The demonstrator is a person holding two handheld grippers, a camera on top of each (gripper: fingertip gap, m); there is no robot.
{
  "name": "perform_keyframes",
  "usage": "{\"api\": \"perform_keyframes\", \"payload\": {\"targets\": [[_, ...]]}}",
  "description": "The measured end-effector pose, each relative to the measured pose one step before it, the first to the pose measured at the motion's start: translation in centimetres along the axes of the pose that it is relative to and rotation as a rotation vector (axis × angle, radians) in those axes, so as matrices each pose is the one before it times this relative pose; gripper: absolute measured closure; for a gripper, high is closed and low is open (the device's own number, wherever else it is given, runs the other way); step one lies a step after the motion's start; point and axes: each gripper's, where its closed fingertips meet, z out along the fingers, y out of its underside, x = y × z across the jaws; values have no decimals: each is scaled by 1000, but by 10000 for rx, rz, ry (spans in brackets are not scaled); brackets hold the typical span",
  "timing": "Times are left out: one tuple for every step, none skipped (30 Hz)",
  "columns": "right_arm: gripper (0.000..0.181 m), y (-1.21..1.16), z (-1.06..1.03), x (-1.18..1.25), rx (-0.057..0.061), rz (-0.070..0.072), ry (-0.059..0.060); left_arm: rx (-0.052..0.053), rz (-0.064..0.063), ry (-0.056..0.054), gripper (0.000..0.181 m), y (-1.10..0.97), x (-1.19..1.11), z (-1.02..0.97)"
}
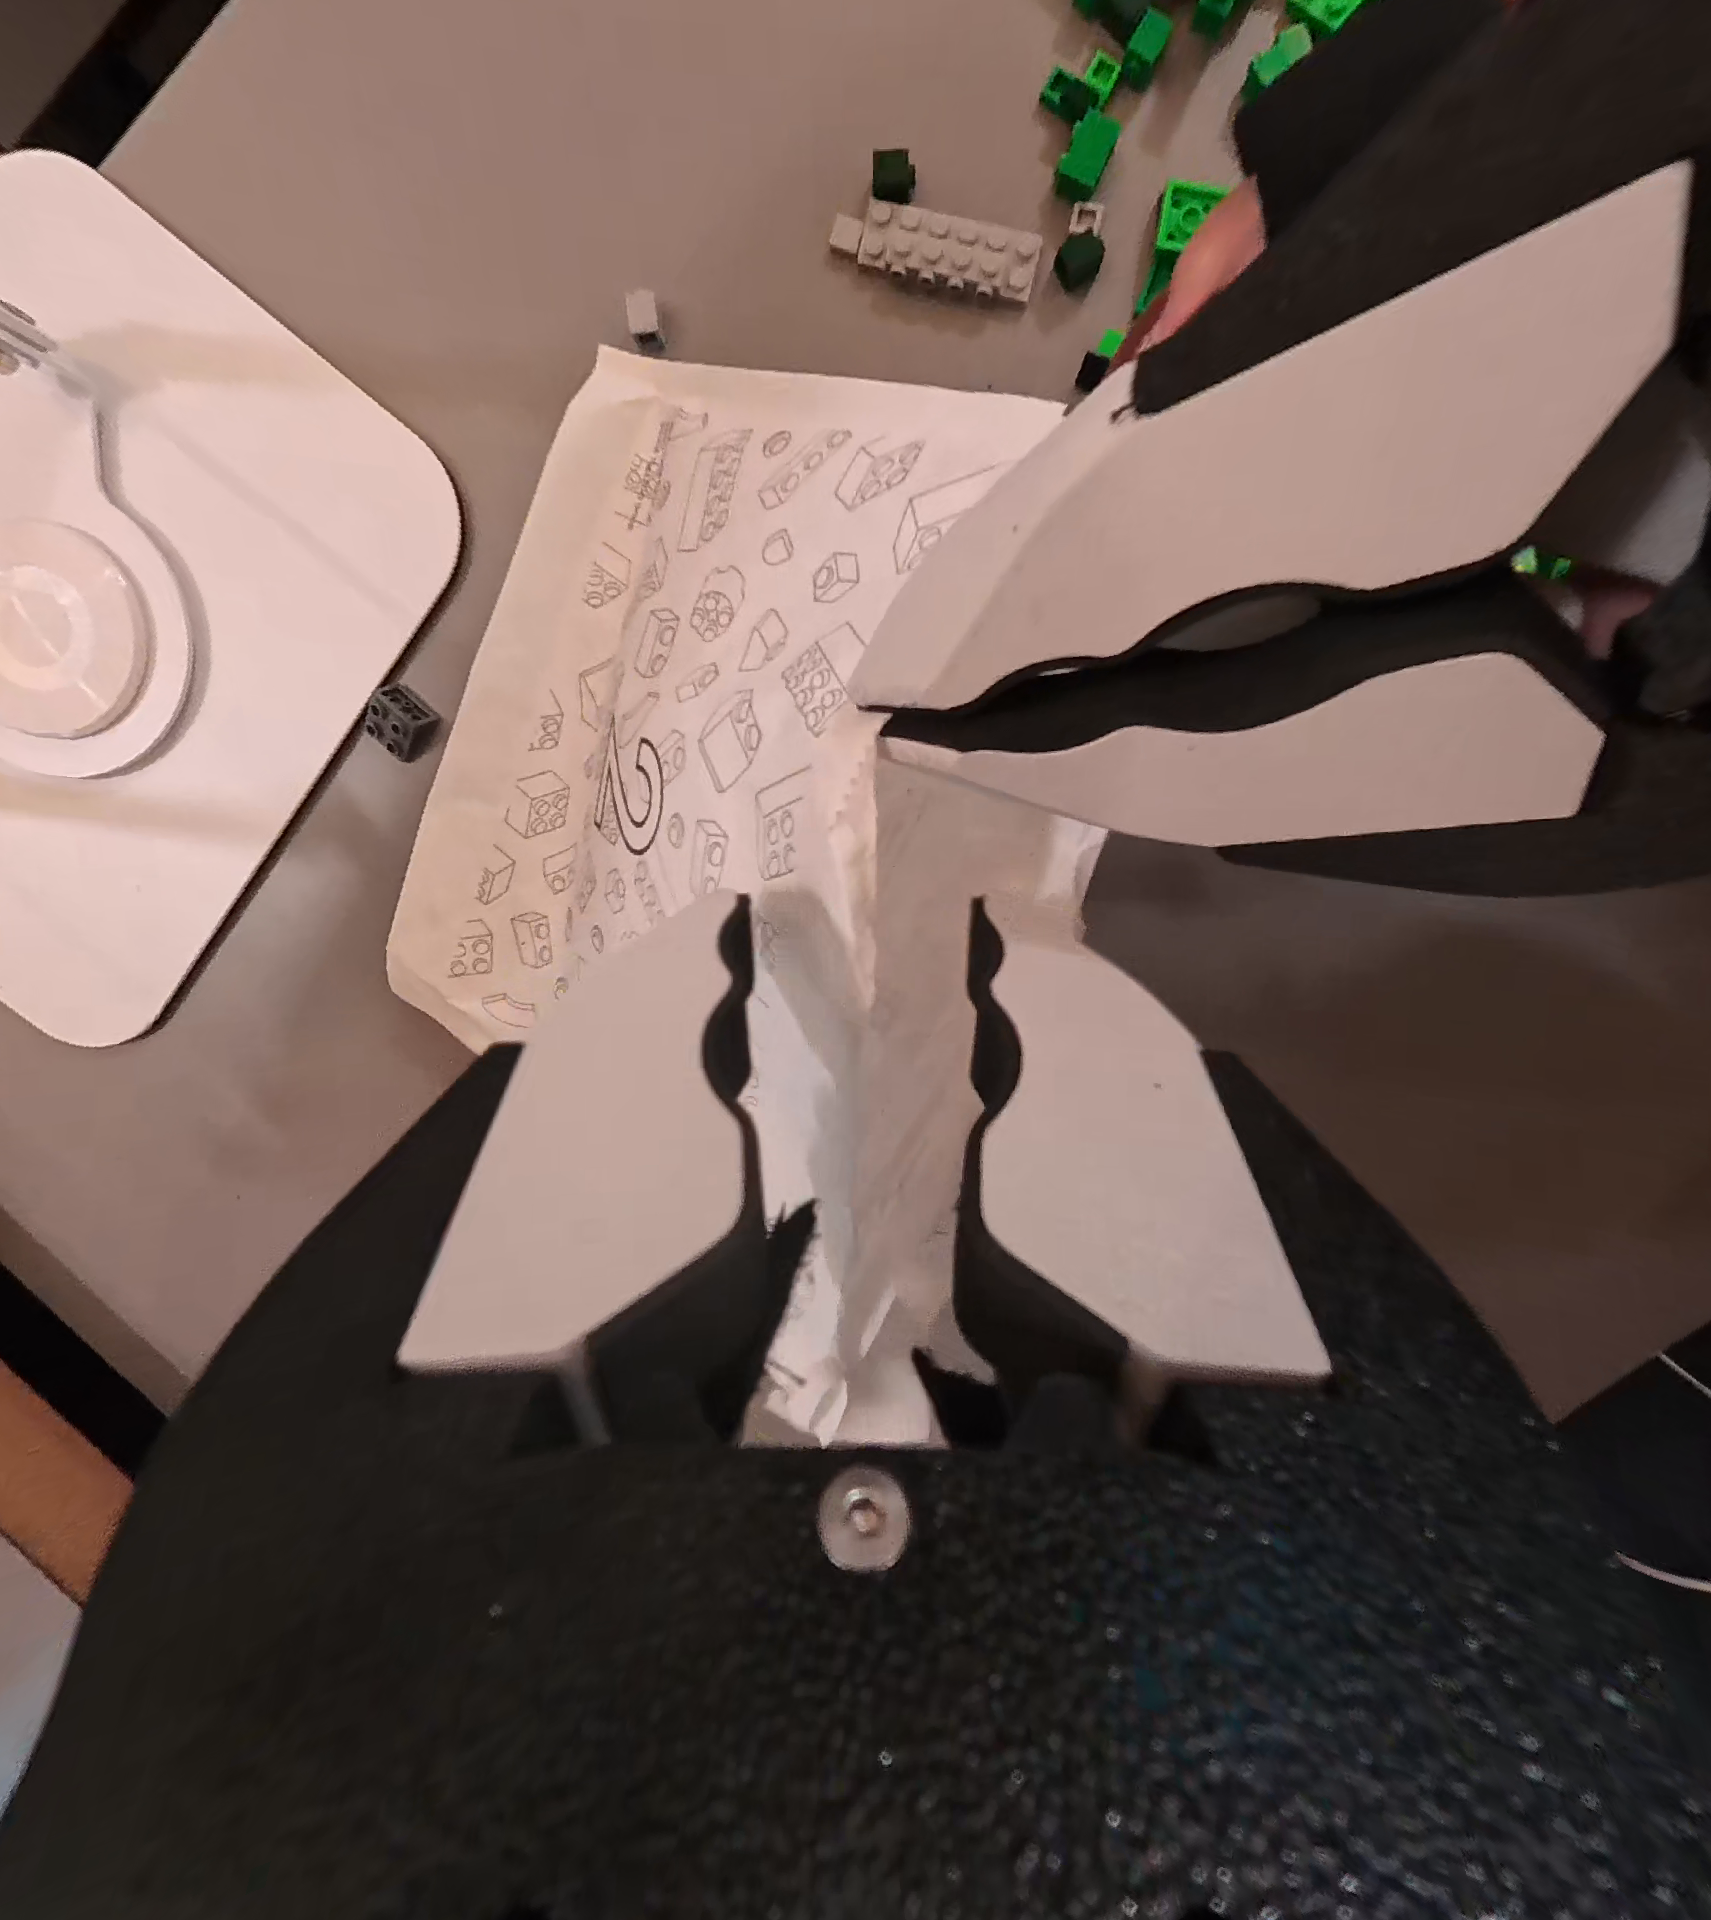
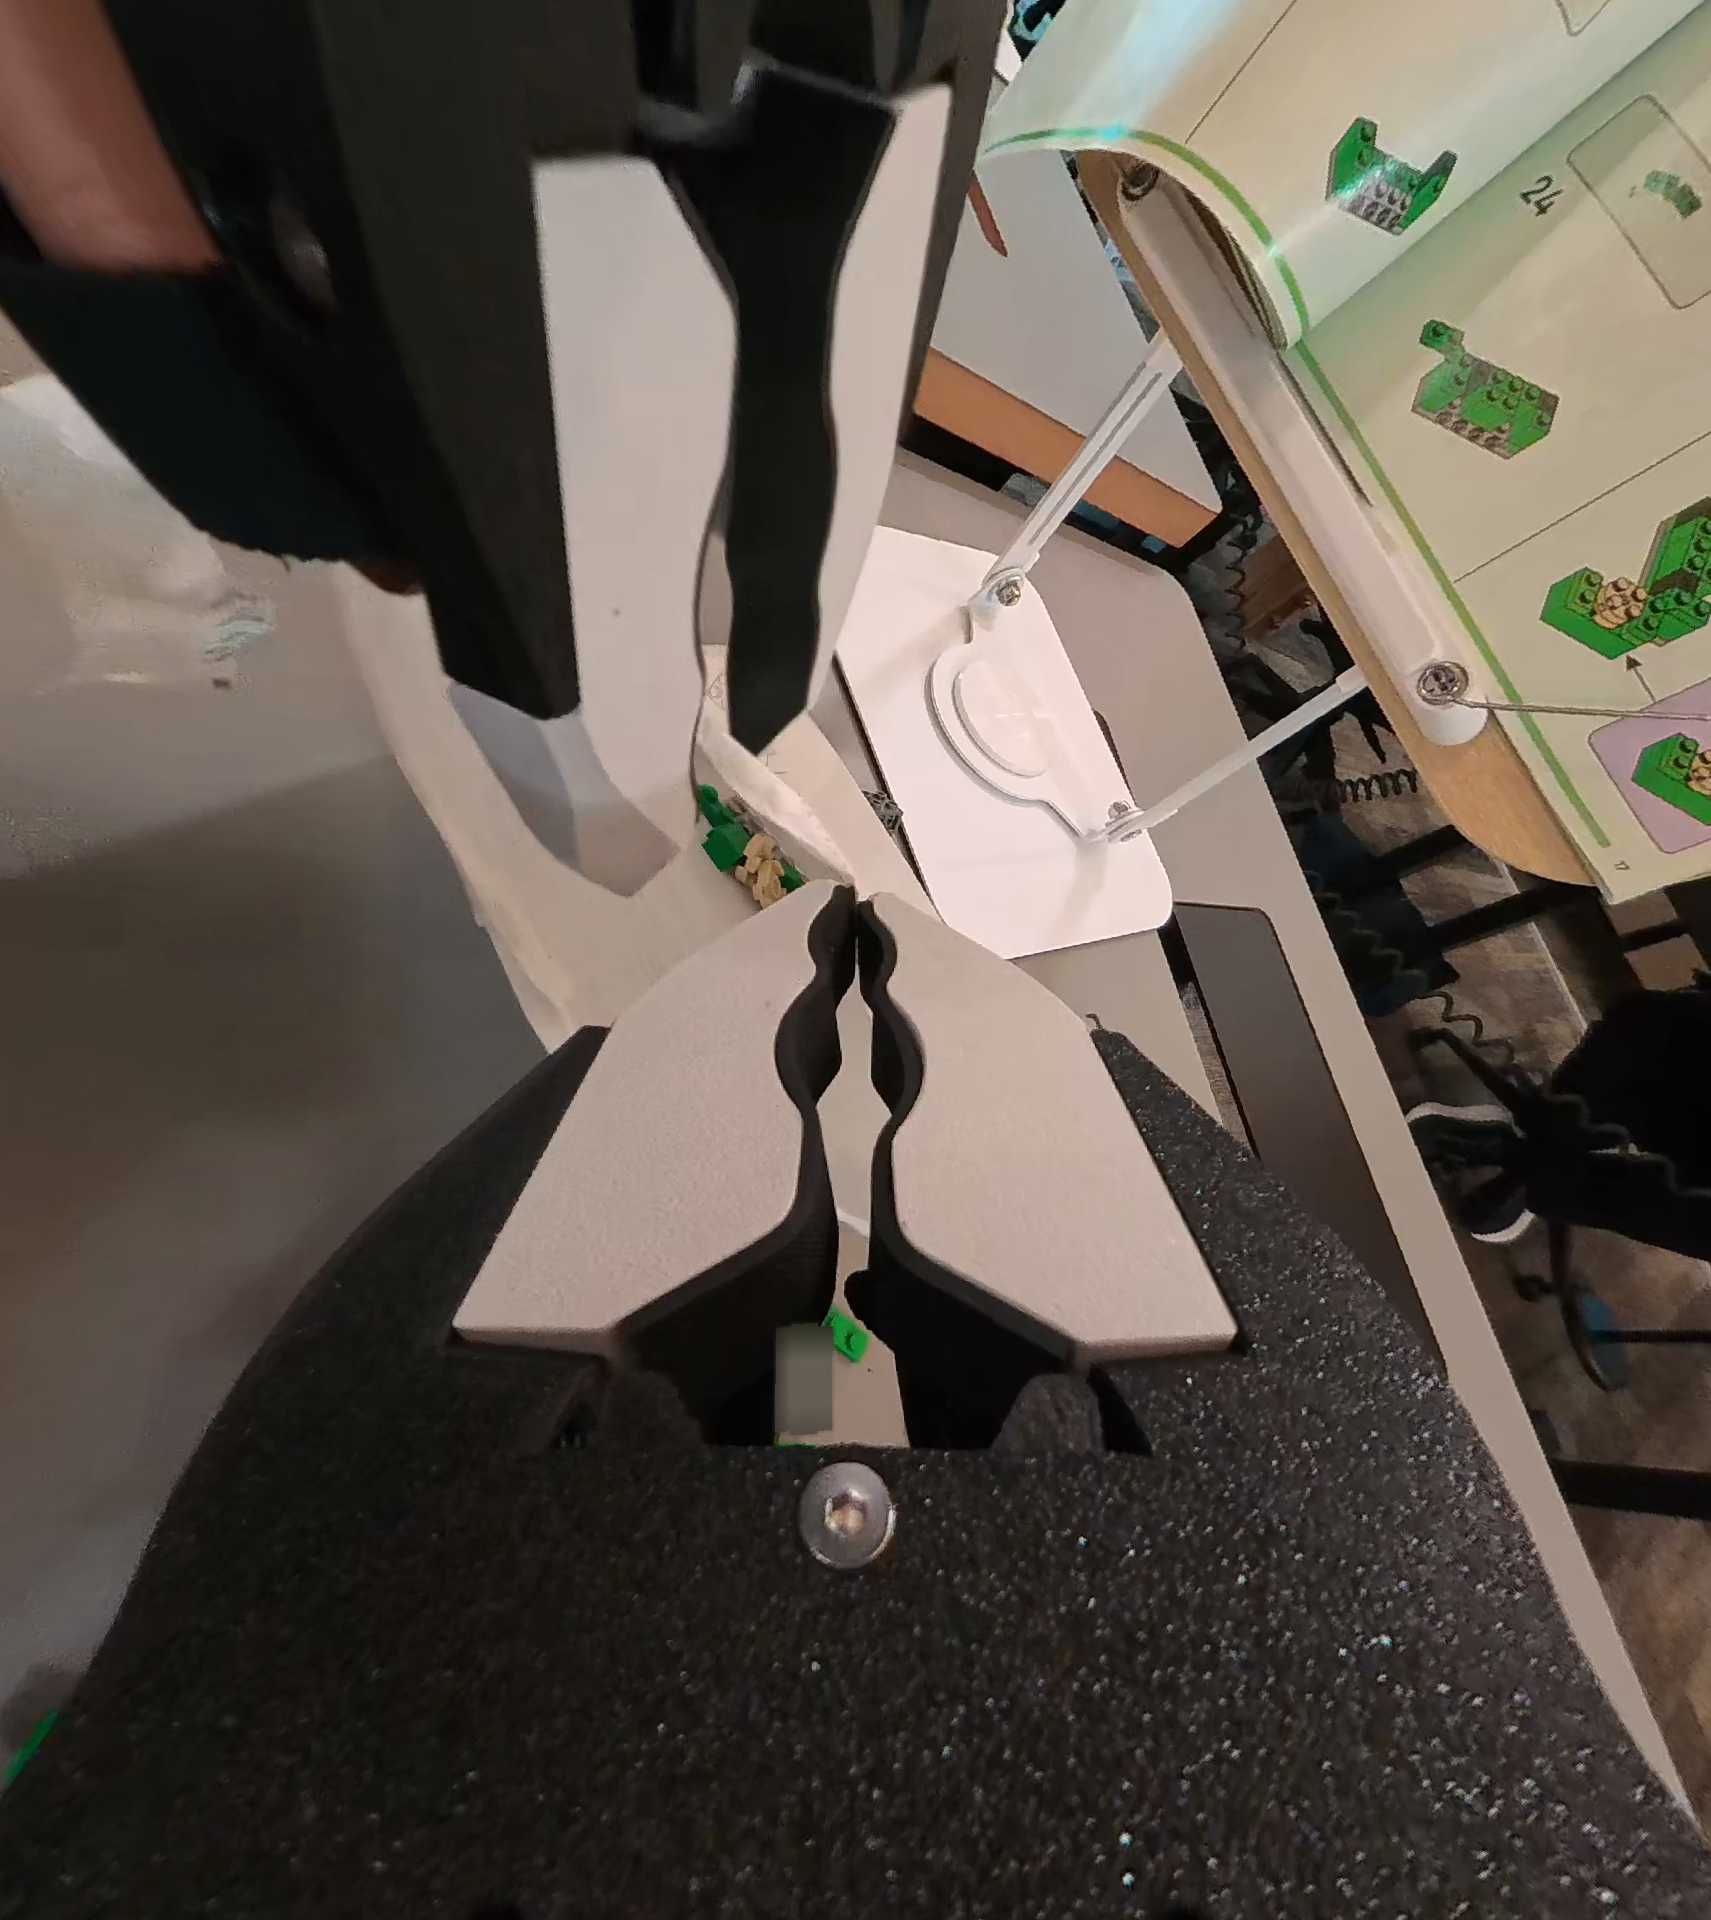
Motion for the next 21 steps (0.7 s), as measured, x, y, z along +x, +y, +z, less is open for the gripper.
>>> {"api": "perform_keyframes", "payload": {"targets": [[181, 29, -21, 12, 4, -28, -12, -55, 4, -7, 148, 55, -27, 68], [181, 30, -22, 11, 3, -22, -10, -30, 5, -14, 154, 37, -52, 36], [181, 21, -33, 26, 6, -12, -8, -10, 1, -10, 160, 16, -54, 16], [181, -14, -32, 0, 29, -9, -25, -23, -7, -5, 164, 56, -71, 31], [181, -15, -24, -10, 35, -11, -30, -21, 3, 47, 168, 56, -9, 42], [181, -1, -6, -30, 19, -15, -30, 0, 6, 136, 171, 33, 109, 43], [181, 15, 23, -49, 9, -16, -41, 0, -5, 140, 176, 28, 102, 55], [181, 10, 30, -77, 8, 1, -52, -24, -51, 98, 180, 93, 27, 46], [181, -3, 47, -120, 9, 25, -70, -68, -80, 158, 181, 159, 107, 95], [181, 9, 65, -144, -1, 36, -84, -83, -49, 100, 181, 192, 40, 88], [181, 12, 82, -125, -6, 27, -69, -73, -21, 40, 181, 156, -30, 72], [181, 4, 73, -96, 2, 12, -32, -46, -14, 8, 181, 109, -40, 32], [181, -5, 70, -54, 3, 4, -9, -28, -23, -27, 181, 66, -79, -1], [181, 9, 50, -32, 5, 10, -8, -9, -29, -27, 181, 32, -67, 6], [180, 8, 26, -35, 11, 34, -31, -17, -28, -5, 181, 39, -45, 12], [179, 7, 13, -54, 15, 71, -64, -19, -18, -10, 181, 42, -44, 11], [176, -38, -33, -24, 39, 99, -77, -16, -22, -3, 181, 44, -40, 11], [174, -106, -106, -8, 81, 114, -81, -5, -8, -6, 181, 26, -48, -12], [172, -175, -203, 56, 121, 106, -75, -4, -30, -30, 181, 36, -80, -16], [170, -164, -325, 216, 108, 82, -12, -18, -29, -7, 181, 65, -73, -9], [169, -114, -479, 441, 64, 64, 91, -23, -32, 51, 181, 74, -2, 18]]}}
